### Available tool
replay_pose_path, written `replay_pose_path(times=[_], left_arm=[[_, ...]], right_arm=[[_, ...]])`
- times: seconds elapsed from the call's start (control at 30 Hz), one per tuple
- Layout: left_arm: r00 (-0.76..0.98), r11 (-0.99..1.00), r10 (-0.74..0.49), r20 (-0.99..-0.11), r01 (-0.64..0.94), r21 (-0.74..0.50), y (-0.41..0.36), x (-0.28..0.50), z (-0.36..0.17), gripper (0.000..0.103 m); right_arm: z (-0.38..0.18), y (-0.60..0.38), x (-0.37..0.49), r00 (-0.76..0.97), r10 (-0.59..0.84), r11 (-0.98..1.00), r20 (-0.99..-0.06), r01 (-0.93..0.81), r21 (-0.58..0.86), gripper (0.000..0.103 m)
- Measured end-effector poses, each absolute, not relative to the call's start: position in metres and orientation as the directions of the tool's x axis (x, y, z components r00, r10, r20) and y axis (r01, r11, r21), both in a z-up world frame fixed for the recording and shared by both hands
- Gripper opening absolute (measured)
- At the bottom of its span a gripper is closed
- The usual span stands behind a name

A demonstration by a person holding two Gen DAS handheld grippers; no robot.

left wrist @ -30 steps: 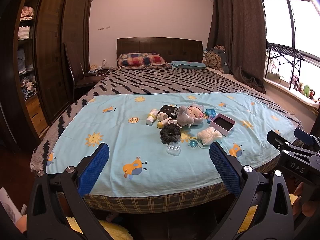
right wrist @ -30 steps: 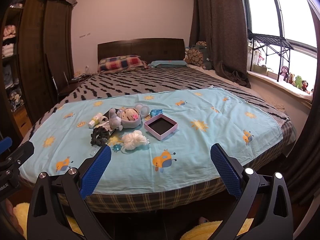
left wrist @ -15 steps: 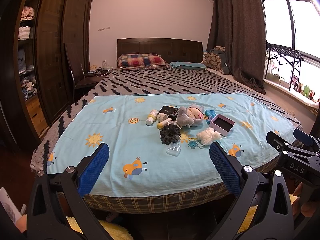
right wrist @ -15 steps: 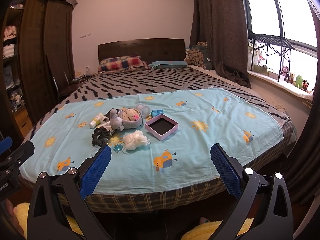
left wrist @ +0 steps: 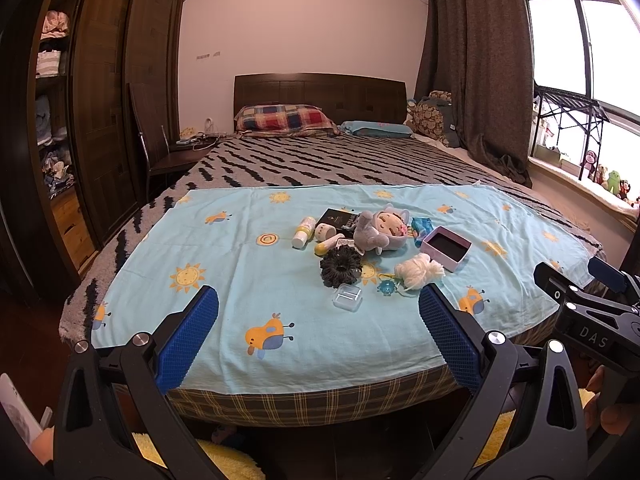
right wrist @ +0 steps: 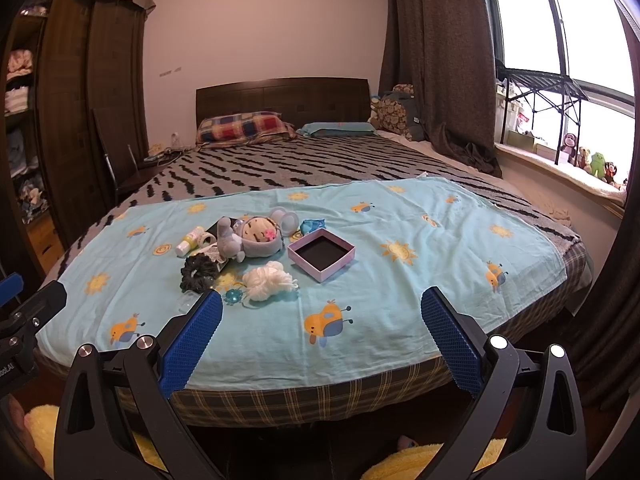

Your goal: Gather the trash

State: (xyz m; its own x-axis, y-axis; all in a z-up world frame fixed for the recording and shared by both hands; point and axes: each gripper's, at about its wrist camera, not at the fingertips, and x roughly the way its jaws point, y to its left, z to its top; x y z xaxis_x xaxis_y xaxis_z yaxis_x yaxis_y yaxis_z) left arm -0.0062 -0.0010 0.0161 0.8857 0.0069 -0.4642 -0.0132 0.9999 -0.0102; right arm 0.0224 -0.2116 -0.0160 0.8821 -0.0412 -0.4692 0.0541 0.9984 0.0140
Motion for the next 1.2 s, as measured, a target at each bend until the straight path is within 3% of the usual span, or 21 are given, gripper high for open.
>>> replay_pose_path(times=[0.23, 0.7, 0.97, 1.2], left_arm=[[0.881, 1.000, -0.007, -0.473, -0.003, -0.020, 0.000, 0.005, 0.004, 0.095], [0.865, 1.000, 0.015, -0.501, -0.013, 0.006, 0.009, 0.043, -0.040, 0.095], [0.818, 0.998, 0.018, -0.575, 0.018, 0.057, 0.007, 0.083, -0.071, 0.095], [0.751, 0.993, -0.074, -0.656, 0.116, 0.021, 0.000, 0.122, -0.098, 0.095]], right_arm=[[-0.024, -0.211, 0.028, 0.893, -0.022, 1.000, -0.449, 0.029, 0.008, 0.100], [-0.067, -0.213, 0.071, 0.846, 0.074, 0.994, -0.527, -0.024, 0.102, 0.100], [-0.096, -0.207, 0.119, 0.810, 0.143, 0.987, -0.568, -0.077, 0.139, 0.100], [-0.114, -0.202, 0.166, 0.755, 0.220, 0.973, -0.618, -0.122, 0.197, 0.096]])
